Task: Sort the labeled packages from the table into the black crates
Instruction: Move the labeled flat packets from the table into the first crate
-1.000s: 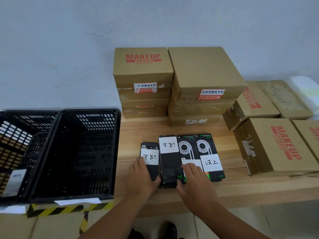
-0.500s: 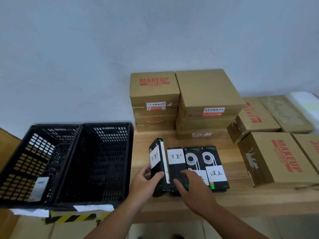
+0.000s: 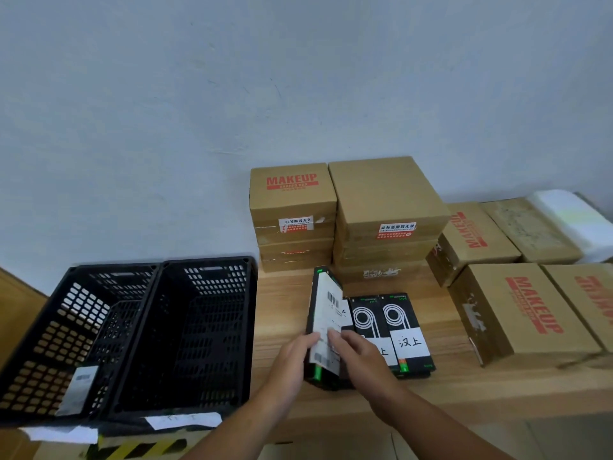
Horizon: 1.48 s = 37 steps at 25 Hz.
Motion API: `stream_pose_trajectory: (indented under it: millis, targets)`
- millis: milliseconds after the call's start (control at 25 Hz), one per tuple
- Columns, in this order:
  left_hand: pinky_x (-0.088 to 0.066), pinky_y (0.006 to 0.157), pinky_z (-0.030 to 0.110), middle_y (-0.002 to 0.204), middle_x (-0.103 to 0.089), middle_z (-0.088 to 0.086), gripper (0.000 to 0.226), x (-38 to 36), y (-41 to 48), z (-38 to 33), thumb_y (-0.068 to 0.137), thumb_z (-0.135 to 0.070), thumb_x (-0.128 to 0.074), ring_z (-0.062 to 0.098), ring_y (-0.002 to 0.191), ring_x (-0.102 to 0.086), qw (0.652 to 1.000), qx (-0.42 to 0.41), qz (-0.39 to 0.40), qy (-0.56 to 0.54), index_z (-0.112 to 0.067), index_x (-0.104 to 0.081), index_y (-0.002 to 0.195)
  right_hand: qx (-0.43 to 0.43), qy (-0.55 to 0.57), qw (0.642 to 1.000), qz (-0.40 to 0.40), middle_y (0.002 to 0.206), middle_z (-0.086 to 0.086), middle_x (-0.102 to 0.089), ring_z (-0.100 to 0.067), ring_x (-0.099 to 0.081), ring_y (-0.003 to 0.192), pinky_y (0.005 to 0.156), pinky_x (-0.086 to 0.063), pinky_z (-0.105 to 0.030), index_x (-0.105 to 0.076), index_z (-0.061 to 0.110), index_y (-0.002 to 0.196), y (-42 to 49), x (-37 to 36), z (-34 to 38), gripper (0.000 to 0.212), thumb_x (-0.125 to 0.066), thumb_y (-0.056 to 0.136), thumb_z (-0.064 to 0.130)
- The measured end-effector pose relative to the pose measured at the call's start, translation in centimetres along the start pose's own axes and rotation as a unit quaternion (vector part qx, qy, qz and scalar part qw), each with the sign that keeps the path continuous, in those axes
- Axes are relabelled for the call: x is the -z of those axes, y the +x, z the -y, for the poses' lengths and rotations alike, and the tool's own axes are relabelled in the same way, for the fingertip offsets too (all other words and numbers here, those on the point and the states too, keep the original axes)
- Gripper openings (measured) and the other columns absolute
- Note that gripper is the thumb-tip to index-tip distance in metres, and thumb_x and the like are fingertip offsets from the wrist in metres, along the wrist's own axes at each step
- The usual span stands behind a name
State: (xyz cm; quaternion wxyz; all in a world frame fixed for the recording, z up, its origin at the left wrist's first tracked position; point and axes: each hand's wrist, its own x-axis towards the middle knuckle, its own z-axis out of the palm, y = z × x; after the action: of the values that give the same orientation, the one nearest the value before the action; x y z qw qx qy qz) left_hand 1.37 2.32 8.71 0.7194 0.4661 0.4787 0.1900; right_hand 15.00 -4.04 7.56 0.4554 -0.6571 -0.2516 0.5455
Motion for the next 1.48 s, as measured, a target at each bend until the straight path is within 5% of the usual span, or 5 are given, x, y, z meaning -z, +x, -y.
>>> stream_pose_trajectory:
  millis: [120, 400, 560, 760, 1480]
  targets:
    - [-0.057, 0.068, 0.016, 0.104, -0.079, -0.01, 0.023, -0.1, -0.3, -0.1, 0.103, -0.037, -0.054, 0.01, 0.093, -0.076, 0.999, -0.025, -0.006, 0.022, -0.032, -0.068, 0.121, 0.046, 0.012, 0.999, 0.001, 0.103, 0.008, -0.079, -0.008, -0.075, 0.094, 0.068, -0.057, -0.017, -0.075, 0.027, 0.108, -0.2, 0.2, 0.1, 0.023, -0.063, 0.098, 0.043]
    - [-0.059, 0.065, 0.019, 0.102, -0.08, -0.01, 0.024, 0.0, -0.6, -0.5, 0.103, -0.035, -0.057, 0.009, 0.09, -0.077, 0.997, -0.043, -0.055, 0.018, -0.029, -0.065, 0.125, 0.046, 0.062, 0.997, 0.017, 0.11, 0.0, -0.079, -0.019, -0.075, 0.103, 0.083, -0.063, -0.037, -0.075, 0.018, 0.117, 0.3, 1.7, -0.1, 0.021, -0.069, 0.097, 0.019]
    - [-0.063, 0.081, 0.035, 0.113, -0.072, -0.014, 0.031, 1.2, -1.0, 0.3, 0.099, -0.024, -0.067, 0.008, 0.097, -0.072, 0.976, -0.129, -0.159, 0.068, -0.038, -0.065, 0.126, 0.051, 0.066, 0.996, -0.017, 0.104, 0.001, -0.08, -0.02, -0.077, 0.097, 0.078, -0.064, -0.039, -0.075, 0.016, 0.112, 0.5, 2.2, -0.2, 0.024, -0.078, 0.088, 0.01]
    - [-0.062, 0.082, 0.03, 0.108, -0.066, -0.018, 0.027, 2.8, -3.0, 2.3, 0.098, -0.018, -0.067, 0.005, 0.094, -0.067, 0.955, -0.166, -0.21, 0.127, -0.038, -0.072, 0.115, 0.082, 0.012, 0.997, -0.012, 0.099, 0.005, -0.08, -0.012, -0.077, 0.093, 0.078, -0.065, -0.037, -0.076, 0.018, 0.107, 0.5, 0.6, -0.7, 0.021, -0.08, 0.087, 0.013]
    - [-0.06, 0.076, 0.019, 0.119, -0.061, -0.01, 0.027, 25.3, -14.8, 7.2, 0.102, -0.02, -0.06, -0.005, 0.101, -0.063, 0.932, -0.159, -0.319, 0.063, -0.027, -0.068, 0.127, 0.021, -0.029, 0.995, 0.095, 0.098, -0.003, -0.081, -0.022, -0.078, 0.09, 0.076, -0.065, -0.038, -0.074, 0.012, 0.104, -3.2, -25.5, -2.5, 0.018, -0.076, 0.088, 0.004]
